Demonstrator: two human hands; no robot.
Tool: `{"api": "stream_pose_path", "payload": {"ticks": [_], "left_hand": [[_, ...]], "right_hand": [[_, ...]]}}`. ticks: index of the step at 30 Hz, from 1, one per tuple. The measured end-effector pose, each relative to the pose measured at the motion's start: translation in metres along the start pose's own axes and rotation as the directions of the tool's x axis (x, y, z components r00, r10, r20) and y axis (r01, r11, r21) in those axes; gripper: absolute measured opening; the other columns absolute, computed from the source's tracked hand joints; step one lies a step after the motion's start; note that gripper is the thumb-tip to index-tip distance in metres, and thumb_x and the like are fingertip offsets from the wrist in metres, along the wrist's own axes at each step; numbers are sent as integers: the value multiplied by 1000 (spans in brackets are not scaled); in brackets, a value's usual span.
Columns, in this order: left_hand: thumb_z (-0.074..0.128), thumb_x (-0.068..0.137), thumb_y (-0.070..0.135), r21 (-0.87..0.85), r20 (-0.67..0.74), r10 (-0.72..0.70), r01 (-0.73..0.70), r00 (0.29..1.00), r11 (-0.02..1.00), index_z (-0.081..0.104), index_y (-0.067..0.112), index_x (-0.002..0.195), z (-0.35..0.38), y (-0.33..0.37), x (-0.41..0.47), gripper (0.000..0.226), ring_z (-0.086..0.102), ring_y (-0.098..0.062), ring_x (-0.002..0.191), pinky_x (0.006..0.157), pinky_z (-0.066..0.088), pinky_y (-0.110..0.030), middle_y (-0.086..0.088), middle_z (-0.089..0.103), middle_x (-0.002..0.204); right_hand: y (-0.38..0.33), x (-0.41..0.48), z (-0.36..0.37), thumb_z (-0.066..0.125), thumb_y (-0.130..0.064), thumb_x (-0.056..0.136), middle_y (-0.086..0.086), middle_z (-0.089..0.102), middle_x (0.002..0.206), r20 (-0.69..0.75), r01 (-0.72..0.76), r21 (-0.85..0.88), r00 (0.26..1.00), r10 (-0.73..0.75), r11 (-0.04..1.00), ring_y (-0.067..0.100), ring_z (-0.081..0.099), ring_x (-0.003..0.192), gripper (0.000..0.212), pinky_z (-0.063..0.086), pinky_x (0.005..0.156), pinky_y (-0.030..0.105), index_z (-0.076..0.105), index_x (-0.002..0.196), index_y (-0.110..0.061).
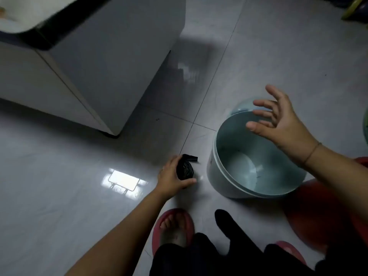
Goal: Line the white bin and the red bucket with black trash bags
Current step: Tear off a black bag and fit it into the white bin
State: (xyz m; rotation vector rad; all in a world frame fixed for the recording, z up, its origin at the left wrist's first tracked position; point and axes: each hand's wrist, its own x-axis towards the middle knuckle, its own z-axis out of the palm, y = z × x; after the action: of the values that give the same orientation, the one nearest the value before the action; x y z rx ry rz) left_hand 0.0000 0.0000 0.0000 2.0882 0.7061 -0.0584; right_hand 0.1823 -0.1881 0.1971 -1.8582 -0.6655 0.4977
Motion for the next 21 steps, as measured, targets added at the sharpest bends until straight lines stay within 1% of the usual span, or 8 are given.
{"api": "stream_pose_path", "payload": {"ticks": [3, 5, 8, 11, 13, 15, 18, 21], "left_hand": [[85, 63, 44, 40, 5, -15, 14, 1000, 999, 27, 28, 149, 9, -6, 2, 105, 23, -27, 142, 114, 26, -48, -4, 21, 158], [85, 63, 39, 59, -8, -10, 10, 1000, 998, 26, 29, 150, 14, -9, 4, 106, 23, -29, 141, 114, 27, -45, -4, 19, 157], [83, 64, 28, 57, -58, 25, -21, 998, 998, 32, 26, 147, 18, -12, 8, 97, 36, -32, 130, 106, 36, -38, -5, 32, 147], [81, 66, 25, 10, -103, 5, -3, 995, 1000, 40, 20, 142, 15, -11, 11, 86, 44, -30, 123, 102, 41, -37, -6, 43, 137], [81, 67, 25, -39, -116, -22, 17, 993, 999, 42, 18, 140, 9, -6, 12, 84, 46, -27, 123, 100, 41, -35, -7, 46, 135], [82, 67, 22, -98, -147, -23, 9, 989, 995, 43, 18, 139, -2, 1, 11, 81, 46, -23, 121, 97, 40, -29, -7, 47, 132], [83, 66, 19, -172, -191, 6, -39, 982, 984, 45, 20, 137, -31, 22, 6, 80, 47, -17, 116, 91, 37, -23, -2, 46, 128], [84, 65, 19, -211, -234, 77, -127, 969, 969, 46, 22, 135, -72, 56, 1, 80, 48, -12, 114, 89, 37, -17, 3, 46, 126]], "right_hand": [[9, 1, -2, 71, -32, 65, -1, 46, 133, -10, 6, 26, 1000, -6, 1000, 15, 50, 124, 96, 41, 106, 38, 19, 146, -28], [16, 0, -2, 71, -32, 66, -2, 47, 131, -3, -11, 25, 1000, 11, 1000, 14, 50, 123, 95, 41, 106, 37, 19, 145, -29], [22, -2, -3, 71, -31, 66, -5, 48, 130, -3, -27, 28, 1000, 27, 999, 13, 51, 123, 94, 41, 105, 36, 19, 144, -31], [23, -4, -2, 71, -31, 65, -6, 48, 130, -5, -36, 36, 999, 36, 999, 15, 51, 123, 91, 41, 106, 37, 21, 141, -34], [20, -4, -2, 71, -30, 65, -5, 47, 130, -12, -39, 40, 999, 40, 998, 16, 50, 123, 89, 40, 106, 38, 22, 138, -36], [14, -4, -5, 71, -30, 64, -2, 46, 131, -21, -40, 42, 999, 41, 998, 16, 50, 123, 87, 41, 105, 37, 23, 137, -37], [-2, -5, -11, 71, -30, 65, 1, 45, 134, -32, -30, 48, 999, 32, 998, 15, 50, 123, 86, 41, 105, 36, 24, 137, -37], [-23, -7, -17, 71, -29, 65, 3, 44, 136, -19, -8, 58, 1000, 9, 998, 17, 49, 124, 86, 41, 106, 36, 24, 136, -37]]}}
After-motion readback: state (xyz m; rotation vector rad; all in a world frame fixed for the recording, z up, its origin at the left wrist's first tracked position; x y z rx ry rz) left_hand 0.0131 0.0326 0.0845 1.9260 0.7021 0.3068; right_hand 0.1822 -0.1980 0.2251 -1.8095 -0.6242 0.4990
